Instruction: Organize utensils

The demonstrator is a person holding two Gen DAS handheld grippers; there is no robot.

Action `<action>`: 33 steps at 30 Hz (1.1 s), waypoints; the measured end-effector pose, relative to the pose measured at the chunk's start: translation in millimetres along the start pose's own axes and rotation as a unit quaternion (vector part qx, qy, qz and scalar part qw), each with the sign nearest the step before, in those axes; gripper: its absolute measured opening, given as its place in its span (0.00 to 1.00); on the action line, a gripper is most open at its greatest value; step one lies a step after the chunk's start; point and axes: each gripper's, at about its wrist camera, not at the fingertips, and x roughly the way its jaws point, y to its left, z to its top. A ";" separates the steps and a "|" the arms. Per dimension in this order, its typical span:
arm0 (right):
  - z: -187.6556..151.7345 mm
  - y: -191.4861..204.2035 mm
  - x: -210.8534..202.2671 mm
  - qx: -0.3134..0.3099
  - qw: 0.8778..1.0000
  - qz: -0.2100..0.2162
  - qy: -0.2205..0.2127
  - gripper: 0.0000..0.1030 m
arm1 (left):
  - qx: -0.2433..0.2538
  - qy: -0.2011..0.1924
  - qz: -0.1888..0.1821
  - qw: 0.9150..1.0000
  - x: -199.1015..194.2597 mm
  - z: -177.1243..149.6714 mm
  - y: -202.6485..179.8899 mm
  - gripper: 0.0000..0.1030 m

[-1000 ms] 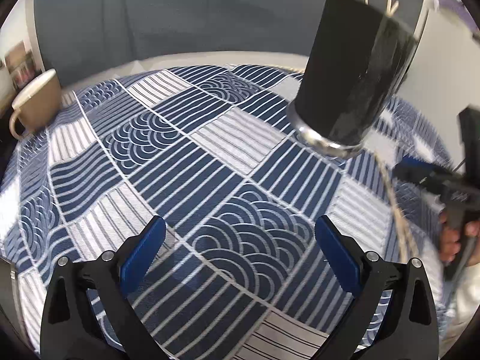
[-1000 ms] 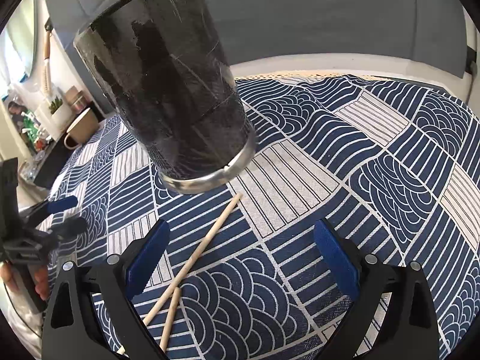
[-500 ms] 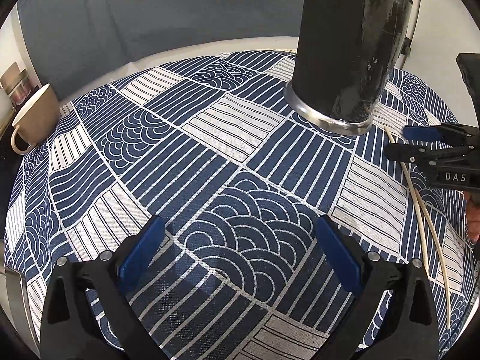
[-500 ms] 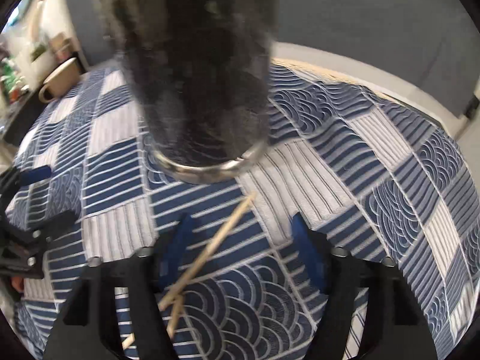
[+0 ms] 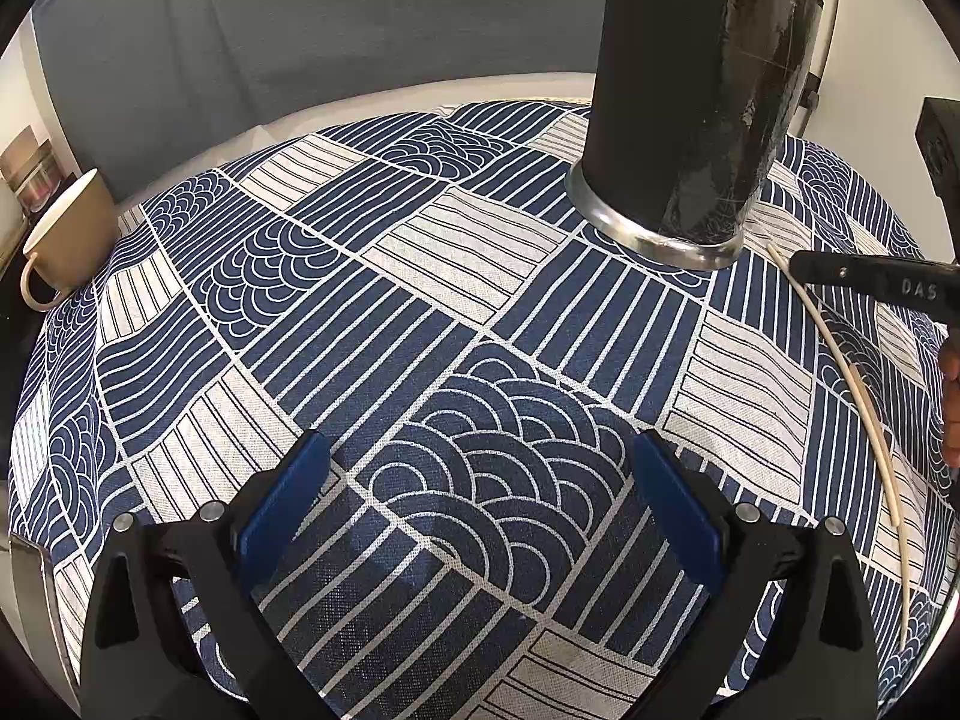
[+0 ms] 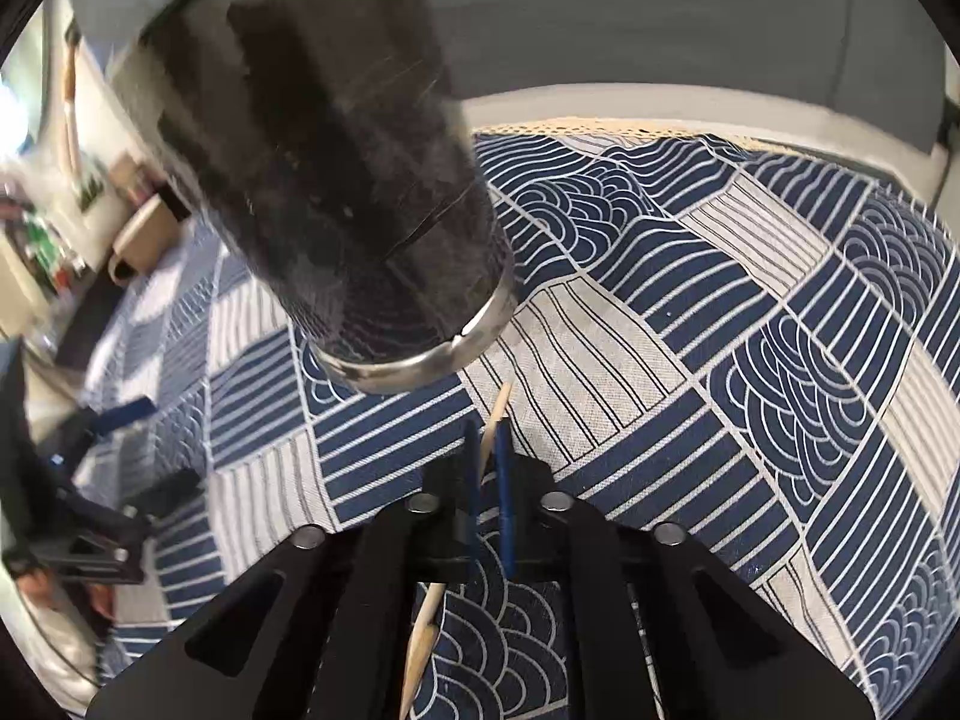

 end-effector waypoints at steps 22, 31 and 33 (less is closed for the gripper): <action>-81.2 32.1 -68.7 -0.094 0.996 0.004 0.010 0.41 | 0.073 0.012 0.008 0.997 -26.1 39.0 -69.0 0.94; -136.4 50.9 -74.6 -0.133 0.991 -0.016 0.026 0.53 | 0.109 0.037 0.011 0.993 2.0 64.5 -130.3 0.94; -142.6 54.0 -76.1 -0.154 0.987 -0.037 0.020 0.55 | 0.107 0.046 0.011 0.993 9.8 66.5 -137.6 0.94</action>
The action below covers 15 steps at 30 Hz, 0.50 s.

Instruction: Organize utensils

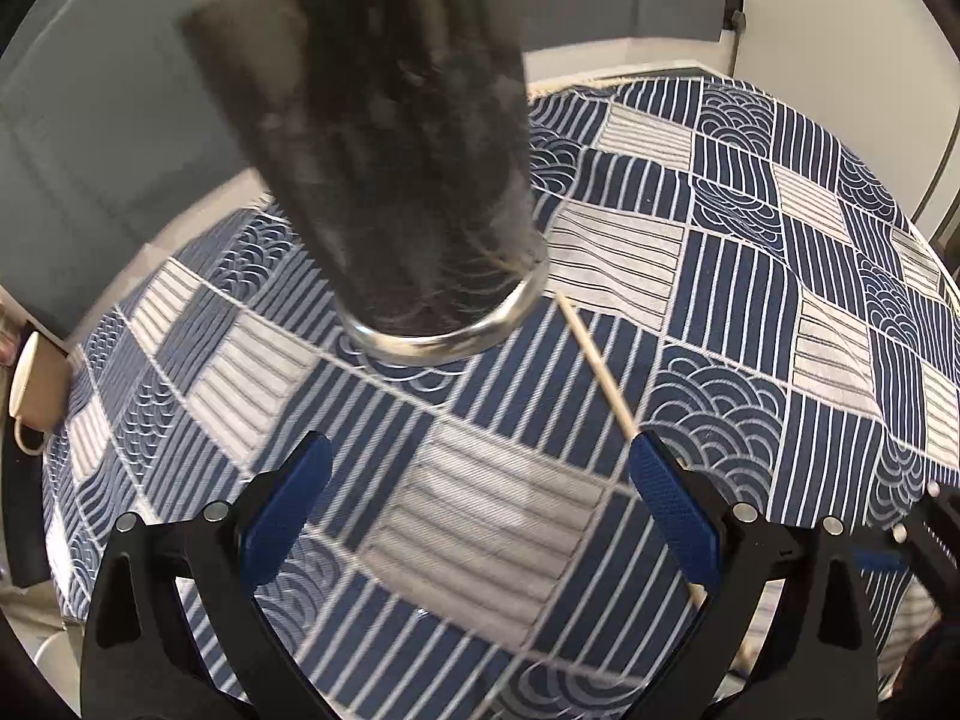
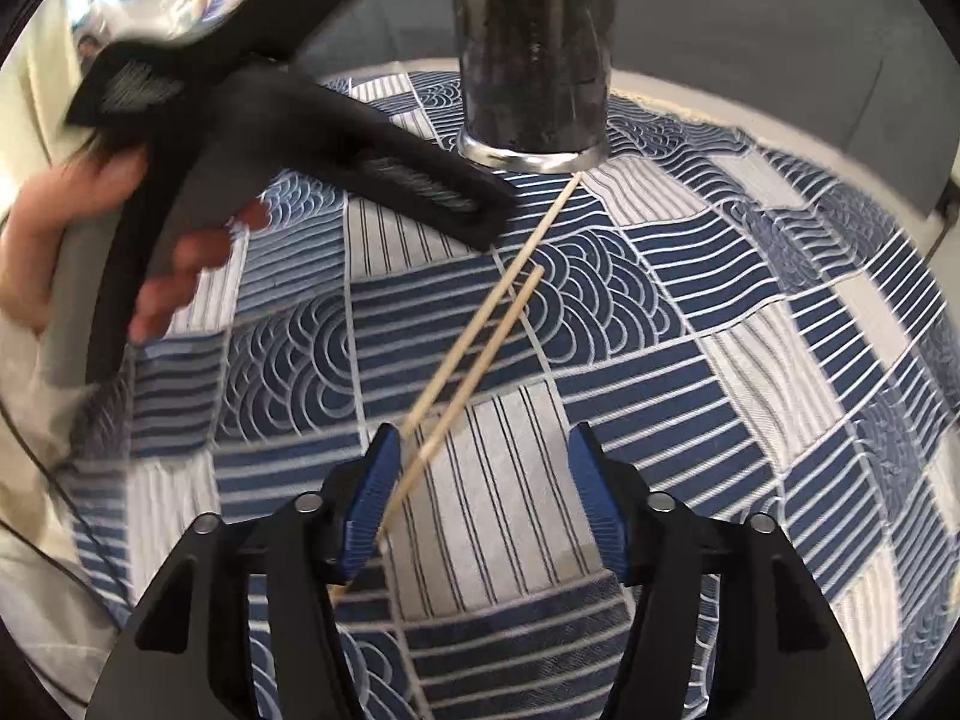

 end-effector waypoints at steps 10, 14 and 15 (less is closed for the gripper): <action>-9.7 -45.2 -2.5 0.011 1.000 -0.022 -0.007 0.65 | -0.069 0.024 -0.032 0.997 24.4 -6.1 8.7 0.95; -5.9 -55.2 3.2 0.017 1.000 -0.017 -0.006 0.79 | -0.071 0.041 -0.067 0.994 20.6 -2.2 12.3 0.94; -6.4 -57.2 4.5 0.018 1.000 -0.017 -0.009 0.82 | -0.087 0.035 -0.088 0.992 17.2 -0.3 15.8 0.94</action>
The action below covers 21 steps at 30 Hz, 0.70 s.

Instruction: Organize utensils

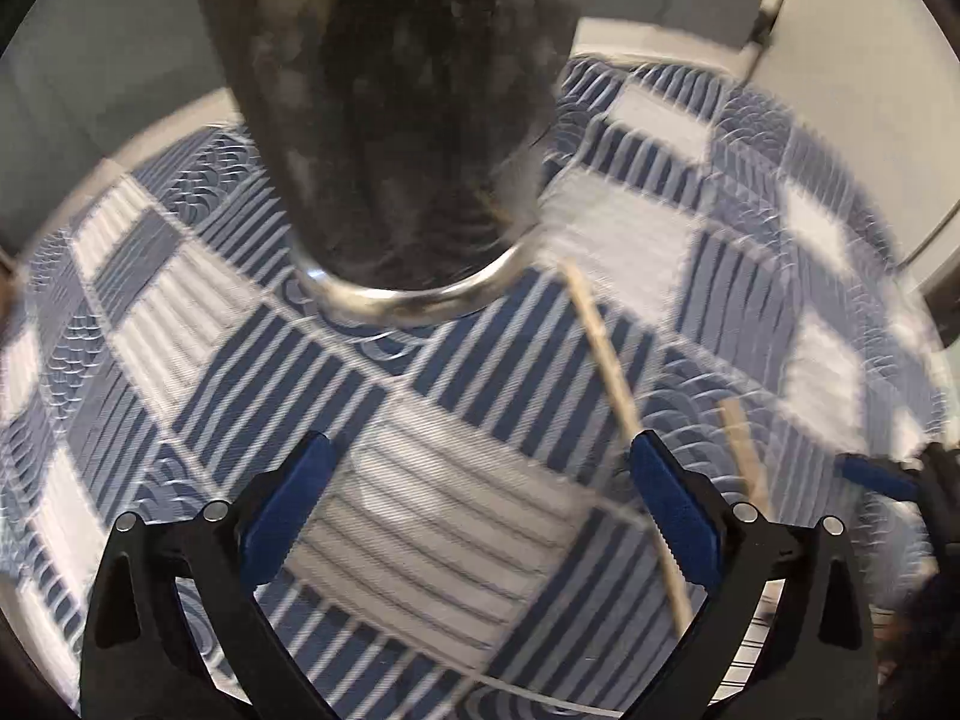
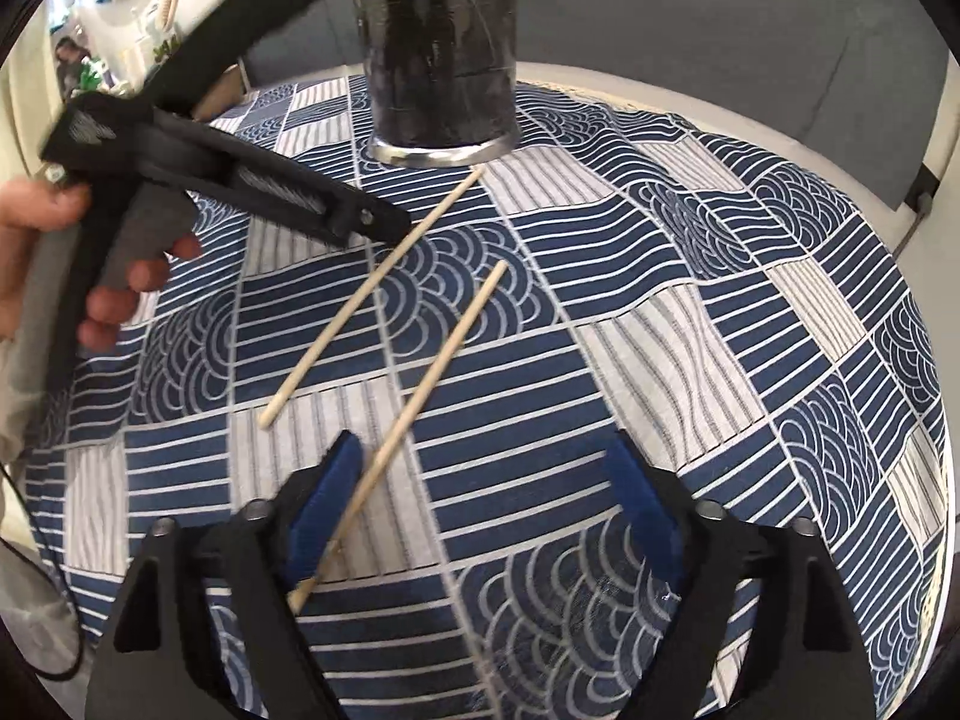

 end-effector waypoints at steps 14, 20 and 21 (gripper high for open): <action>-2.9 -5.8 4.6 0.005 1.000 0.008 -0.010 0.94 | 0.042 -0.035 0.045 0.998 5.6 -22.1 -35.5 0.96; -2.7 -6.9 6.4 0.005 1.000 0.010 -0.010 0.94 | 0.057 -0.079 0.033 0.995 0.0 -37.1 -35.6 0.96; -2.7 -6.8 6.7 0.005 1.000 0.009 -0.010 0.94 | 0.055 -0.080 0.033 0.995 0.5 -37.6 -36.4 0.96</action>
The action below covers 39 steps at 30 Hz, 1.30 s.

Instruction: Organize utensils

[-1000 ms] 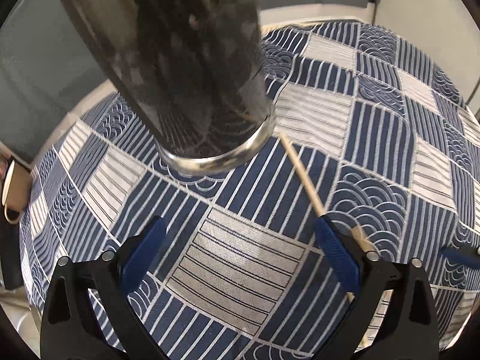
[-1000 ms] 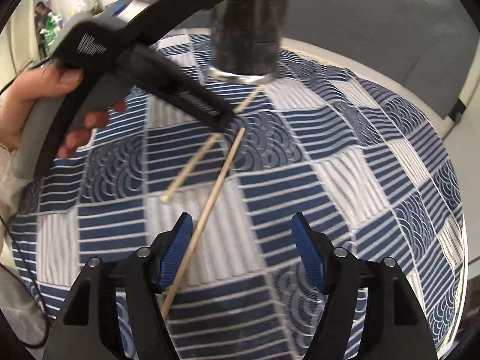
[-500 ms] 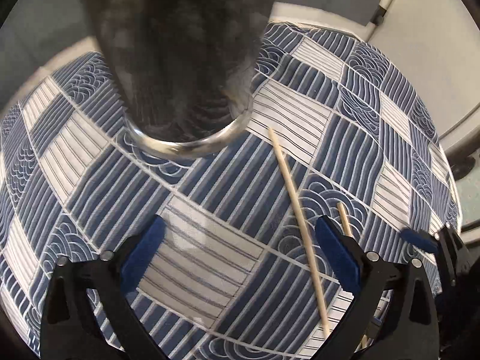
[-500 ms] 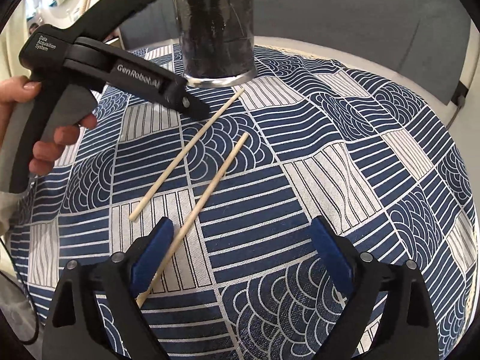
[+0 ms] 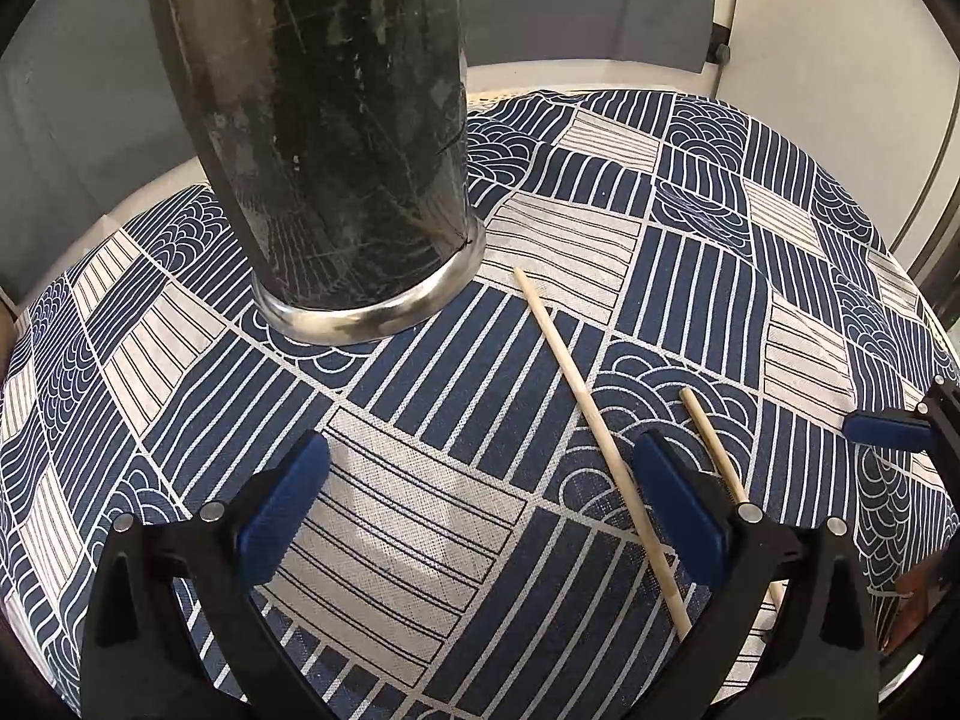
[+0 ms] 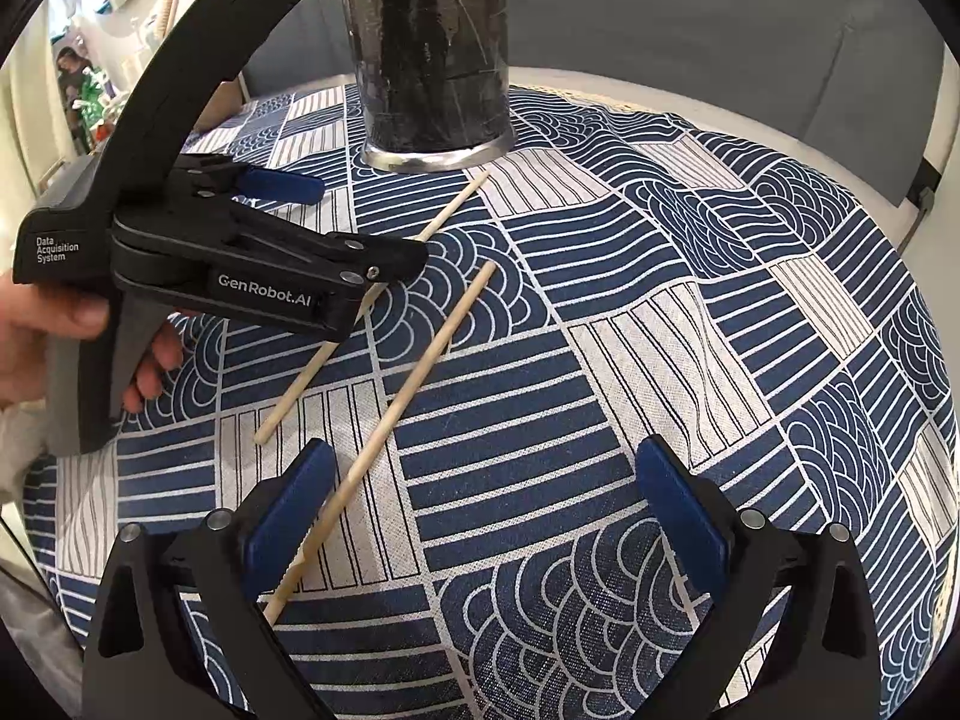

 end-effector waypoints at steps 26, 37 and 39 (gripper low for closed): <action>-22.6 -38.1 -78.3 0.094 0.983 0.123 -0.097 0.04 | -0.020 -0.022 -0.028 0.999 -97.7 -113.9 108.3 0.05; 104.0 -13.6 -126.3 0.055 0.939 0.187 -0.283 0.05 | -0.046 -0.236 -0.104 0.965 -187.9 -20.3 136.9 0.05; 128.8 -12.5 -124.8 0.048 0.931 0.191 -0.308 0.05 | -0.039 -0.263 -0.119 0.957 -190.8 8.1 137.5 0.05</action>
